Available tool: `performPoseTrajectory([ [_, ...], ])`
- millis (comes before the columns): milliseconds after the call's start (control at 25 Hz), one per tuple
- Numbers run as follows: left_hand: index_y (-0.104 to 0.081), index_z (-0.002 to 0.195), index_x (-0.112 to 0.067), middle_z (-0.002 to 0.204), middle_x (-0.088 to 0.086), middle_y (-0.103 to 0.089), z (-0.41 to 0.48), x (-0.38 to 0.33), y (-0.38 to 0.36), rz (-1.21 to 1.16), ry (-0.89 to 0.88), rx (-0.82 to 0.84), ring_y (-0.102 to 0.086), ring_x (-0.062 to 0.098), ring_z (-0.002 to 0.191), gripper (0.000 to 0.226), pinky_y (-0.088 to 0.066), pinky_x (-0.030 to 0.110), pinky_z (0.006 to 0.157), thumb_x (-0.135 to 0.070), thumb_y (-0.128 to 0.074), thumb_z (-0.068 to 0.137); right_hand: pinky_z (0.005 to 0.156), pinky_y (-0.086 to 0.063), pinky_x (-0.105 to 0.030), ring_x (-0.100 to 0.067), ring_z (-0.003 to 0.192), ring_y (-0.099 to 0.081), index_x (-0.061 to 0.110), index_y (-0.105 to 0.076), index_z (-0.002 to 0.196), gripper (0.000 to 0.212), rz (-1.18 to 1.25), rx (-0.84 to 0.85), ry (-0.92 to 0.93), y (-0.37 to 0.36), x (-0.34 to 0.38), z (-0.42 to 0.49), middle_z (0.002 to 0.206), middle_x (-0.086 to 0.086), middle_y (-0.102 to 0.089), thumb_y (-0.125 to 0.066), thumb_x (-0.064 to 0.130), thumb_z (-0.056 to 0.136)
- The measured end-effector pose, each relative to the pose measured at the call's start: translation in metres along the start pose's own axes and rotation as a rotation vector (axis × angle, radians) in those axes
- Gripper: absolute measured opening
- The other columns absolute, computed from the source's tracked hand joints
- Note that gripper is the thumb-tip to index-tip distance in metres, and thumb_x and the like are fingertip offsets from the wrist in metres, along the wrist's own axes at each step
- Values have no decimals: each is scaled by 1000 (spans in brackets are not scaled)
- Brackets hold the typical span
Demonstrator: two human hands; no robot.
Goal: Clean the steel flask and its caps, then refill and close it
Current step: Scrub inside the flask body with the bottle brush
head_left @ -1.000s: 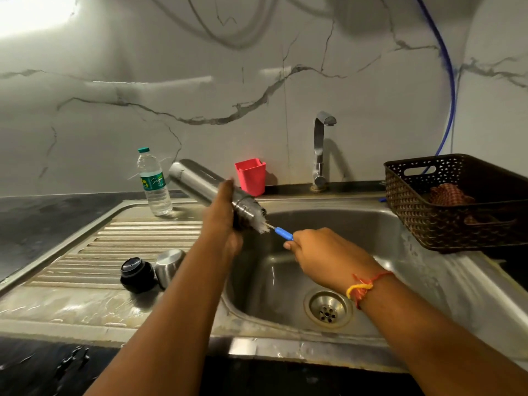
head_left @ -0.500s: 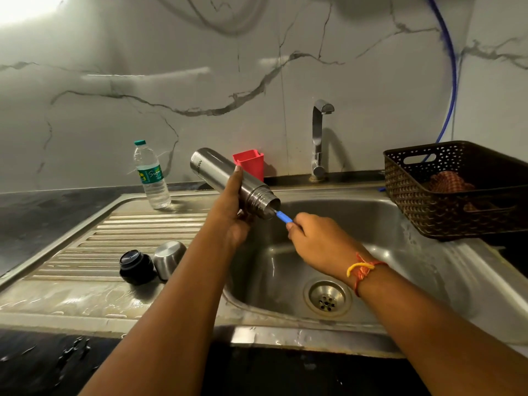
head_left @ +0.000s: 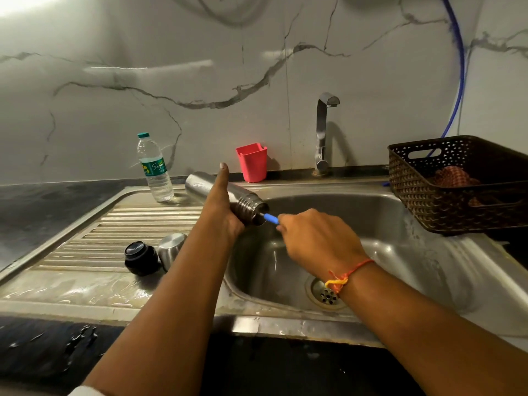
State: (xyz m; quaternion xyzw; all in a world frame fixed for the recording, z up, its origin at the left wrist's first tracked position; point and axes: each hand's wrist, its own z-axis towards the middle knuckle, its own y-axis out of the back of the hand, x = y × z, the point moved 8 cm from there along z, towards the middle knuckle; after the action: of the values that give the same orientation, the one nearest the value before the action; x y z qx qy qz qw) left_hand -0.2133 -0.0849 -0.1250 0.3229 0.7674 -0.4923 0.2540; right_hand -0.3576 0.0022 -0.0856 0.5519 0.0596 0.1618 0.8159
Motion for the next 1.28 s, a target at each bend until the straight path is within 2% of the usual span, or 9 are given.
performPoseTrajectory([
  [80,-52,107,-7,80,8,-61,2,-1,3,5,6,18,-62,20,66,62,-57,41,65,-54,-81,79,45,-28,-27,-17,52,-47,21,-64,92,27,356,134,-55,-11,5,-4,64,4,-47,-44,36,102],
  [160,-52,93,-9,73,3,-54,0,-1,-5,-79,18,132,-54,15,62,41,-52,32,67,-39,-78,85,39,-25,-22,-9,43,-35,13,-66,93,29,1153,408,-322,-34,-1,-14,59,5,-39,-46,33,102],
  [280,-56,121,-1,86,12,-65,-10,-8,-21,-209,-54,278,-65,20,71,61,-60,32,69,-31,-83,75,30,-19,-14,-1,38,-22,7,-63,103,28,1980,741,-604,-39,16,-31,57,7,-27,-46,29,103],
  [360,-52,136,-2,99,15,-68,-14,-15,-25,-254,-128,335,-70,24,81,75,-62,36,76,-33,-84,75,31,-19,-14,-2,38,-24,8,-61,103,24,1840,658,-560,-40,10,-23,57,6,-31,-46,27,103],
  [600,-50,136,-6,116,16,-66,-16,-21,-18,-194,-238,241,-71,32,98,77,-61,50,78,-33,-83,72,57,-47,-31,-14,68,-55,24,-49,92,11,368,-95,-234,-1,-28,-2,82,4,-58,-54,31,98],
  [760,-52,127,-7,110,18,-67,-18,-23,-19,-246,-207,222,-70,35,98,61,-60,53,84,-36,-81,81,51,-44,-34,-12,61,-48,27,-36,96,9,171,-125,-140,16,-17,-5,77,8,-48,-39,32,103],
  [920,-56,114,-5,90,13,-68,-9,-19,-3,-217,-173,93,-70,27,79,63,-62,43,76,-44,-87,75,48,-34,-32,-16,55,-47,24,-40,85,23,311,11,-68,3,0,-4,70,5,-52,-37,38,103],
  [1040,-57,113,-5,80,11,-66,-7,-27,-1,-231,-192,129,-68,24,64,52,-60,36,60,-34,-84,79,45,-32,-26,-11,47,-42,17,-57,79,31,773,201,-213,-4,-9,-5,60,3,-49,-45,34,102],
  [1280,-58,116,-5,80,11,-65,-11,-43,-6,-290,-290,267,-67,22,67,47,-61,34,65,-40,-73,87,33,-17,-15,-4,42,-20,16,-55,84,27,1402,618,-390,-18,-7,-20,55,7,-30,-43,31,103],
])
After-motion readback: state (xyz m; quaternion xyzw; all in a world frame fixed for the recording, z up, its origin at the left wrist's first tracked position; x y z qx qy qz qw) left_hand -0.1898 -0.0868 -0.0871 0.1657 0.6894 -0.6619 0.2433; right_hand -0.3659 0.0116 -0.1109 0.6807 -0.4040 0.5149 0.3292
